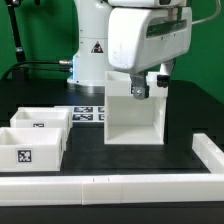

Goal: Assemble drawer

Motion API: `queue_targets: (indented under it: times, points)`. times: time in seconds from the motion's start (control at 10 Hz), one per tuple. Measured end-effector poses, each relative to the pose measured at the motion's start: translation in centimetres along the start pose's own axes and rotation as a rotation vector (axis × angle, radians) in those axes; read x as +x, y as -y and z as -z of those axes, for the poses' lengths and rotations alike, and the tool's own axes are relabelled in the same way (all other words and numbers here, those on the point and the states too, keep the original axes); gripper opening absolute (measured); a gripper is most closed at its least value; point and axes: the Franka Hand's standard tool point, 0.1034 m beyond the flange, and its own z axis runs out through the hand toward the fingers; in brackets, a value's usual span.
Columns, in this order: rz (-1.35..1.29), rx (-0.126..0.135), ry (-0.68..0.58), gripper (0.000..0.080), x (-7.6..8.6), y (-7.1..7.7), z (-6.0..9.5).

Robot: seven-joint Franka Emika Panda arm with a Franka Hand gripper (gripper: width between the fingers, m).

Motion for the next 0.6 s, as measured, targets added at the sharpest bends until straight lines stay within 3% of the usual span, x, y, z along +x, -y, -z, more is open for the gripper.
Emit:
queue_targets:
  times: [0.6]
  points:
    - [-0.002, 0.000, 0.000, 0.0650, -0.01, 0.02, 0.01]
